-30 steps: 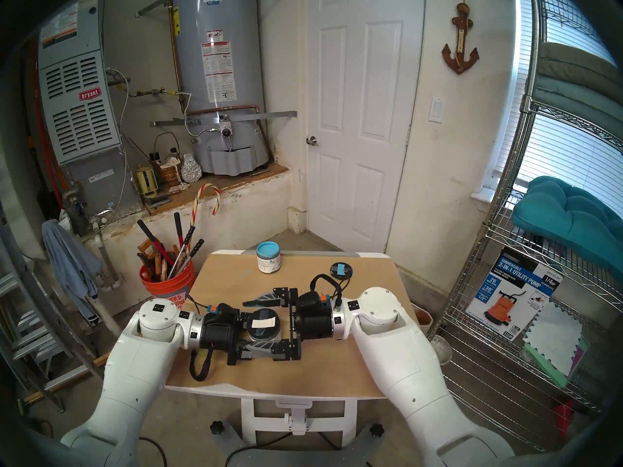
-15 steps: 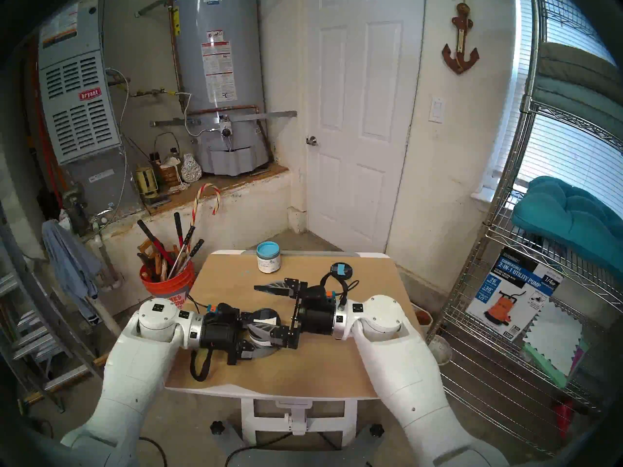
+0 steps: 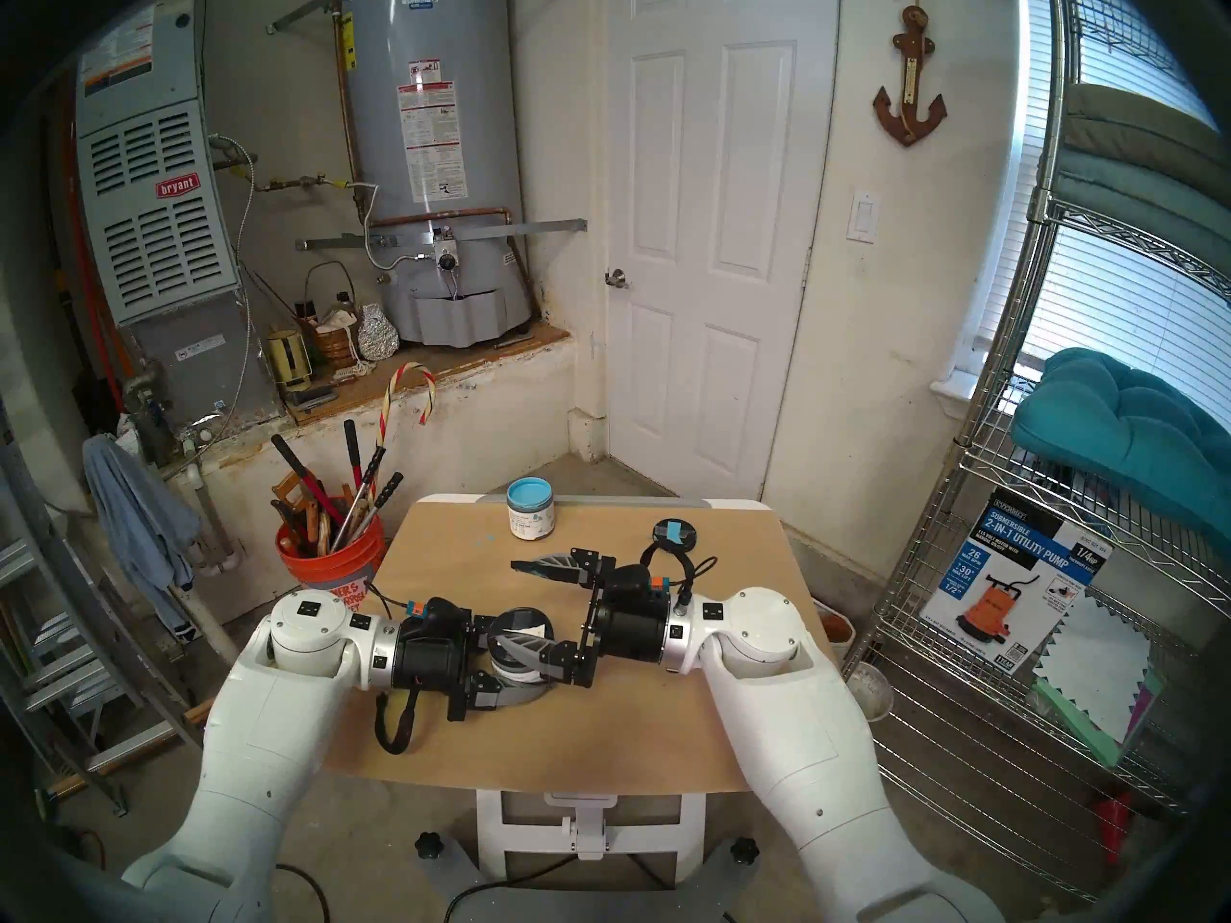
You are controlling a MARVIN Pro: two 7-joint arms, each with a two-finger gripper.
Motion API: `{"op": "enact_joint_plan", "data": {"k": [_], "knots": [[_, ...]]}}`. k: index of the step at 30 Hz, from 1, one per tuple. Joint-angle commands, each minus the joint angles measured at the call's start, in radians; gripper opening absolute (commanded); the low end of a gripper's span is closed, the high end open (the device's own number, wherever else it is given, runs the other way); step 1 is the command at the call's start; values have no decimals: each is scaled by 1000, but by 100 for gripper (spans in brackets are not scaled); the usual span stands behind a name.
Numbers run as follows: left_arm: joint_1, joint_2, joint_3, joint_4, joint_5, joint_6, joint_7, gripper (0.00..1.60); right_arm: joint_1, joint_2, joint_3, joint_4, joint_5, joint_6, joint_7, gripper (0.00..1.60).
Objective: Open paint jar
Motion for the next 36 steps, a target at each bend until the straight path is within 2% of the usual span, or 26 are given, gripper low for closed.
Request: {"op": "enact_joint_plan", "data": {"k": [1, 4, 5, 12, 23, 29, 36], "knots": [[-17, -12, -5, -11, -6, -16, 10, 0, -2, -15, 5, -37, 17, 10, -6, 160], [-19, -21, -6, -3, -5, -31, 20, 0, -17, -22, 23, -60, 45, 42, -12, 160], [-22, -27, -9, 9, -10, -36, 23, 0, -32, -20, 32, -87, 60, 72, -13, 160], [-29, -24, -3, 19, -4, -36, 22, 0, -105, -2, 49, -156, 57, 107, -26, 160], [-18, -23, -6, 12, -2, -28, 9, 0, -170, -12, 43, -180, 11, 69, -66, 160], [-13, -25, -8, 6, 2, -26, 5, 0, -209, -34, 34, -206, -77, -10, -158, 160], [-10, -28, -13, 6, 6, -26, 3, 0, -255, -49, 39, -226, -115, -33, -222, 160]]}}
